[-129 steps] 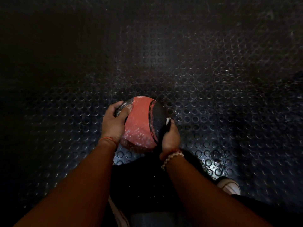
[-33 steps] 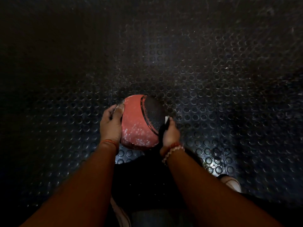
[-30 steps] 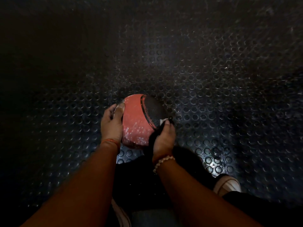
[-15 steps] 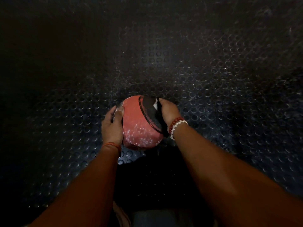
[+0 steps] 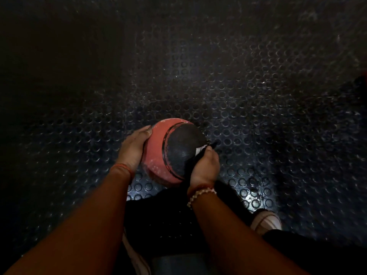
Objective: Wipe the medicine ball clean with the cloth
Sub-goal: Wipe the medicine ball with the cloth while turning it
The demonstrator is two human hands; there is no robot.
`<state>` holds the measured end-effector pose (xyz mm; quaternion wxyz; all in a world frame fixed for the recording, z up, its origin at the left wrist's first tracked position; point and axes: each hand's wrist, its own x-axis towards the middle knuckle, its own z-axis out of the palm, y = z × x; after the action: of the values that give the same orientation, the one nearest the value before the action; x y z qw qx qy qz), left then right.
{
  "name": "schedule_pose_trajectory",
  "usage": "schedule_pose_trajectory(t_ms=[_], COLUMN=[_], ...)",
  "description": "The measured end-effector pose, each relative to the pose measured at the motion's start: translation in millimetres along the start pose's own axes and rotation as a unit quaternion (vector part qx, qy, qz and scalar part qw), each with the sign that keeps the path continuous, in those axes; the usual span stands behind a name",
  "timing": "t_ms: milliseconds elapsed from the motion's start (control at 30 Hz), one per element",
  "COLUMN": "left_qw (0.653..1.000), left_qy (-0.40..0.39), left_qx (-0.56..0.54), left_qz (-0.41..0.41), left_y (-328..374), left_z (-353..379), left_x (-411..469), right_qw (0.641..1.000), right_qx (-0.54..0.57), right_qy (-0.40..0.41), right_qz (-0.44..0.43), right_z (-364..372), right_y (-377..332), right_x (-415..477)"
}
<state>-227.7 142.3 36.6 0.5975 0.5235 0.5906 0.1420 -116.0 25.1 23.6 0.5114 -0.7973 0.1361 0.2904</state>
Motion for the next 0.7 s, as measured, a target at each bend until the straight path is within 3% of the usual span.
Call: schedule_pose_trajectory(t_ms=[167, 333, 467, 567, 700], left_qw=[0.982, 0.967, 0.978, 0.98, 0.983], left_qy=[0.121, 0.116, 0.131, 0.133, 0.133], left_qx=[0.116, 0.215, 0.154, 0.131, 0.109], left_qz=[0.087, 0.066, 0.056, 0.063, 0.062], left_y=[16.5, 16.5, 12.1, 11.2, 7.7], left_z=[9.7, 16.8, 17.4, 16.1, 16.1], left_x=[2.0, 0.8, -7.8, -13.5, -15.5], right_qw=[0.995, 0.962, 0.909, 0.903, 0.943], right_qx=[-0.03, -0.137, -0.226, -0.248, -0.164], right_qy=[-0.007, -0.088, -0.136, -0.197, -0.272], right_qz=[-0.093, -0.218, -0.322, -0.29, -0.099], right_z=[3.6, 2.2, 5.7, 18.4, 27.4], right_y=[6.4, 12.1, -6.4, -31.0, -56.7], right_x=[-39.0, -49.3, -26.5, 6.1, 39.9])
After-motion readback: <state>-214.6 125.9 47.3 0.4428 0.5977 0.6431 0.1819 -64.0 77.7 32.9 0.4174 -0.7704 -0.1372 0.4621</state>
